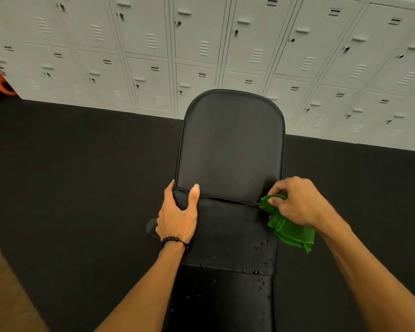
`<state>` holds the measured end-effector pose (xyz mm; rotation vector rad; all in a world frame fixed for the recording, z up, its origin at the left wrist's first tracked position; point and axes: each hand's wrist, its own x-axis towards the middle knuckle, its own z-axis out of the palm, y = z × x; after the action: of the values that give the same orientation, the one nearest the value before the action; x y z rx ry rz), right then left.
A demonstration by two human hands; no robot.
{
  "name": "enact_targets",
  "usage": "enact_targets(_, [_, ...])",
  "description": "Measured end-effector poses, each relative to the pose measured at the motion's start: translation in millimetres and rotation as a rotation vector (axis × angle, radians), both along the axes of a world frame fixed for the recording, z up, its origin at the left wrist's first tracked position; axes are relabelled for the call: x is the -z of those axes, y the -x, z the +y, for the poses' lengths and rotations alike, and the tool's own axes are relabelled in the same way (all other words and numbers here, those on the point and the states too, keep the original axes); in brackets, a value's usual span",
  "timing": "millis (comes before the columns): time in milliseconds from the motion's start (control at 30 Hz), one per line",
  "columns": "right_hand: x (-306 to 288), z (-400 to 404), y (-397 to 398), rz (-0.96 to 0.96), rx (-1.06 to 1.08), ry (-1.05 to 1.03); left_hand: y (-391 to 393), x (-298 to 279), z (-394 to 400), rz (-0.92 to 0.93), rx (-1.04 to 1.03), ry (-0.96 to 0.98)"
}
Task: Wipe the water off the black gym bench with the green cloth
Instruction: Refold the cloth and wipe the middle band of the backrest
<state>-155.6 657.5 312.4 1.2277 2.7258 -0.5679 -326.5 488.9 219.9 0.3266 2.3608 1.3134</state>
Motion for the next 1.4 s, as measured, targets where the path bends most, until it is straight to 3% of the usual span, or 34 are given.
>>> enact_targets(167, [29.3, -27.5, 20.3, 0.429, -0.153, -0.098, 0.4, 5.8, -2.1, 0.059, 0.017, -0.025])
enact_targets(467, [57.1, -62.5, 114.9, 0.547, -0.607, -0.206, 5.0, 15.6, -5.0, 0.119, -0.003, 0.025])
enact_targets(700, [65.3, -33.2, 47.8, 0.465, -0.613, -0.343, 1.2, 14.9, -0.6, 0.182, -0.044, -0.008])
enact_targets(933, [22.4, 13.8, -28.5, 0.168, -0.456, -0.225, 0.2, 13.1, 2.7, 0.159, -0.085, 0.025])
enact_targets(1100, [20.4, -8.6, 6.4, 0.188, -0.242, -0.102, 0.5, 15.8, 3.5, 0.158, -0.086, 0.035])
enact_targets(1300, [20.7, -87.4, 107.1, 0.333, -0.26, -0.025, 3.6, 19.2, 0.1, 0.211, -0.065, 0.06])
enact_targets(1400, [23.4, -91.5, 114.5, 0.3, -0.261, -0.016, 2.5, 18.9, 0.2, 0.198, -0.05, 0.065])
